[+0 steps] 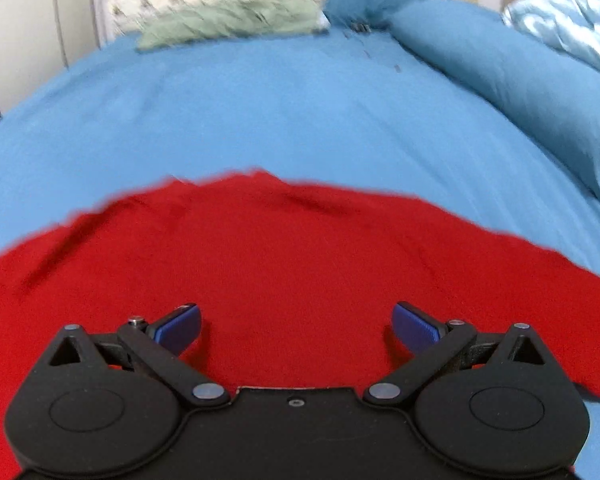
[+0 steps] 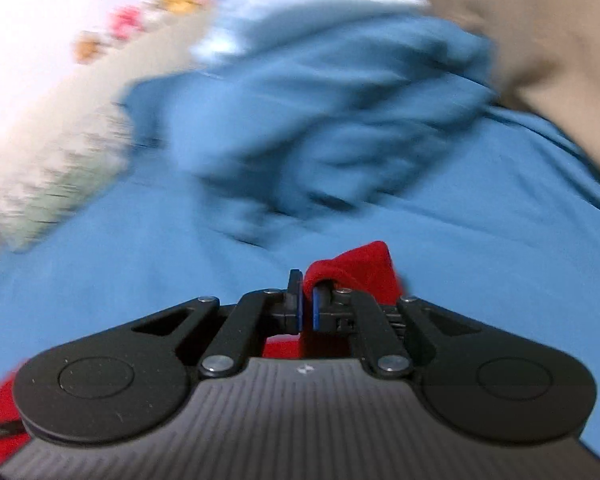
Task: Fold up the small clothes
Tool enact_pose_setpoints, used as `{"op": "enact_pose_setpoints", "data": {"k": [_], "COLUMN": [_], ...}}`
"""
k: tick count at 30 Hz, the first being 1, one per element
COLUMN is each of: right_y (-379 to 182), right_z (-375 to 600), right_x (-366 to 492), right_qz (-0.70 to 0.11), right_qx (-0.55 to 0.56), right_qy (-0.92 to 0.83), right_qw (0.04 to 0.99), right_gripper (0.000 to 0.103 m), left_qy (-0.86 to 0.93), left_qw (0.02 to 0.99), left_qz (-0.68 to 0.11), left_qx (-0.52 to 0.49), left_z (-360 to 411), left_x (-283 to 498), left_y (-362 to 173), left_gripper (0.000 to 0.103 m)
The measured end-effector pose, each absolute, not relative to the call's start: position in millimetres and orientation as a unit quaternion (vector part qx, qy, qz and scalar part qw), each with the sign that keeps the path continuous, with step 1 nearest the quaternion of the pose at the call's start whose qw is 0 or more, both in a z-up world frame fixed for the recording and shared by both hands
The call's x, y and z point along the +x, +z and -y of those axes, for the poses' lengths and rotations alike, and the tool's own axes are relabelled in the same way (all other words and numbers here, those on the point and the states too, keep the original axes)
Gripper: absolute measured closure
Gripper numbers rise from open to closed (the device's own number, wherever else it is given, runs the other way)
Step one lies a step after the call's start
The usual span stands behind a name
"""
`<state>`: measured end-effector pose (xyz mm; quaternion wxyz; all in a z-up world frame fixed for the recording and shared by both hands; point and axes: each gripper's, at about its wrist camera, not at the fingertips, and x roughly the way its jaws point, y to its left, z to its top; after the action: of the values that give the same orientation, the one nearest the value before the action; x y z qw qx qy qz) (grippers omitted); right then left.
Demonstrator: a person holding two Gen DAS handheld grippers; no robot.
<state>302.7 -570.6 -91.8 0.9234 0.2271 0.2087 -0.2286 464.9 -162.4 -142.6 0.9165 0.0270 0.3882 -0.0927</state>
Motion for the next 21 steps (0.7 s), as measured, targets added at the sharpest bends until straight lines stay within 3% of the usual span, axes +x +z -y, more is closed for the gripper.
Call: {"op": "enact_pose_setpoints", "data": {"k": [7,11,15,17,19,21], "right_y": [-44.0,-100.8,-170.2,-187.1,-187.7,-181.3], "right_z": [407.8,286.3,216.5,202.6,199.4,199.9], "right_x": [382.7,420.1,426.5,420.2,412.8,404.4], "right_qz": [-0.178,-0.241,-0.324,-0.324,-0.309,-0.306], "right_qx": [0.157,0.081,0.045,0.022,0.005,-0.003], "right_qy": [0.014,0.114,0.132,0.125,0.126,0.141], "right_qw": [0.971,0.961,0.936,0.937,0.943,0.942], "right_gripper": [0.083,0.083,0.081,0.078,0.062,0.027], "left_qy": [-0.058,-0.029,-0.011,-0.025,-0.034,-0.051], "left_qw": [0.937,0.936,0.936,0.941,0.941,0.939], "left_qz": [-0.343,-0.347,-0.35,-0.338,-0.335,-0.336], "left_qx": [-0.016,-0.049,-0.035,-0.007,0.025,0.048], "left_z": [67.0,11.1,-17.2,-17.8,-10.5,-0.9], "left_x": [446.1,433.5,413.8,404.1,404.3,407.5], "left_y": [-104.5,-104.4,-110.2,-114.0,-118.3,-120.6], "left_gripper": [0.0,0.0,0.0,0.0,0.0,0.0]}}
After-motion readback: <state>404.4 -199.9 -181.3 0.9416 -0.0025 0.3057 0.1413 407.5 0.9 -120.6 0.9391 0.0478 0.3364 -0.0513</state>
